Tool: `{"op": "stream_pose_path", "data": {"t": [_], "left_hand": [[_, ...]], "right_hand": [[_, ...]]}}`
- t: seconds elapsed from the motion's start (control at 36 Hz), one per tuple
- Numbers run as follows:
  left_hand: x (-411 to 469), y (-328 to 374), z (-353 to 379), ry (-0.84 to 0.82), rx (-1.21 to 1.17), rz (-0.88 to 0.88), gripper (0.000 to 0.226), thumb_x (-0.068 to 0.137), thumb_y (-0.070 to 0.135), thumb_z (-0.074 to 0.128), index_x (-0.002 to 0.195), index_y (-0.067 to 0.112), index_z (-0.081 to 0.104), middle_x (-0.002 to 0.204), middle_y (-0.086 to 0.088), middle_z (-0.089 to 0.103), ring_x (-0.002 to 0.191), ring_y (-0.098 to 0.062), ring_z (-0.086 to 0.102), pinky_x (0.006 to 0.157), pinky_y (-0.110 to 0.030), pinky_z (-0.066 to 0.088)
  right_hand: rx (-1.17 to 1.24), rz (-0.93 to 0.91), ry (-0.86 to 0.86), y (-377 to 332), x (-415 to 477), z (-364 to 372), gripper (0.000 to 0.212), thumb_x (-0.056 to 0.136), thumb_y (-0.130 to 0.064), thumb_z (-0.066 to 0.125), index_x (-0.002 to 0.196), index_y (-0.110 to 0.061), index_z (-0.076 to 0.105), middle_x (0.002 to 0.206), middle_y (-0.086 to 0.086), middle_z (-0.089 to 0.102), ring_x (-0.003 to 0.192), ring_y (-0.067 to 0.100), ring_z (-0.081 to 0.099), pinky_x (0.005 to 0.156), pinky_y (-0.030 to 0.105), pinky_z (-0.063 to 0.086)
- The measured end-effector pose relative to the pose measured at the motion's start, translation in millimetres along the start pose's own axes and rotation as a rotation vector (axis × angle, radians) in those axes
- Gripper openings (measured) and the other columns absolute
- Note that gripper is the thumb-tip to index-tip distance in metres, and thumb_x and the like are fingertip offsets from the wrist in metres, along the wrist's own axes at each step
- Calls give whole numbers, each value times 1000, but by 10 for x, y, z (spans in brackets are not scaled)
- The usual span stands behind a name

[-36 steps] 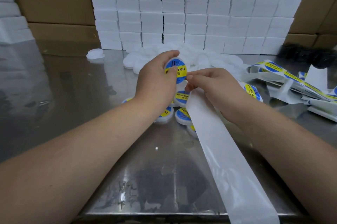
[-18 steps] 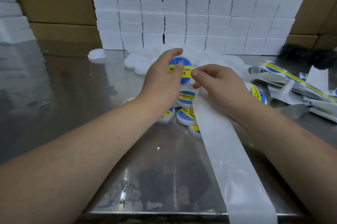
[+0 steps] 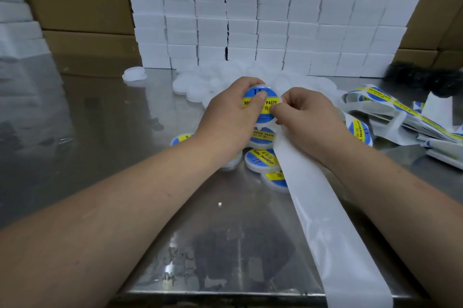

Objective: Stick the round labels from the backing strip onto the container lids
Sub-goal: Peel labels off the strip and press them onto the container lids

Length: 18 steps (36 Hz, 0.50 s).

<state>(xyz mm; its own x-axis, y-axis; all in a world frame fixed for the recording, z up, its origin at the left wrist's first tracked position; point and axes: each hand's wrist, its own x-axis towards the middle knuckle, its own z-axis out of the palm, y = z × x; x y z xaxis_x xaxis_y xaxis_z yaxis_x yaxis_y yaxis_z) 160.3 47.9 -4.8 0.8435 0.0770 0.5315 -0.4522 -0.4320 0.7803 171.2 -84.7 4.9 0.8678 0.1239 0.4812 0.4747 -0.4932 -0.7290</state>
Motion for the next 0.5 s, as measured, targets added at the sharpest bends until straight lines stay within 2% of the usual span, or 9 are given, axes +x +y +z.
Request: {"op": "stream_pose_path", "data": {"t": [0.08,0.17,0.31,0.5], "left_hand": [[-2,2,-6,20,37,14,8,93,31,49,93,39,52,85,17,58,83,-8,59,71,-21,46],[6,-1,-21,41,69,10,7,94,34,47,92,36,52,88,16,59,87,-8,56,72,-15,42],[18,-8,-31,57,96,16,9,94,35,46,88,35,53,85,15,59,85,-8,56,70,-16,41],[24,12,-41,98,151,4,12,93,38,46,86,33,54,83,14,59,84,-10,56,67,-20,40]], "right_hand": [[1,-6,-14,-4,1,-7,20,82,-25,56,77,-5,57,82,14,65,65,10,47,51,15,34],[12,-10,-42,-7,-14,8,21,84,-29,55,68,-15,54,75,6,63,57,3,45,47,10,32],[43,-7,-65,-32,-21,18,24,86,-23,55,63,-18,52,62,-7,59,51,-3,45,47,10,33],[46,-2,-69,-24,-31,25,26,86,-22,54,60,-19,54,58,-9,58,50,-5,46,48,11,34]]}}
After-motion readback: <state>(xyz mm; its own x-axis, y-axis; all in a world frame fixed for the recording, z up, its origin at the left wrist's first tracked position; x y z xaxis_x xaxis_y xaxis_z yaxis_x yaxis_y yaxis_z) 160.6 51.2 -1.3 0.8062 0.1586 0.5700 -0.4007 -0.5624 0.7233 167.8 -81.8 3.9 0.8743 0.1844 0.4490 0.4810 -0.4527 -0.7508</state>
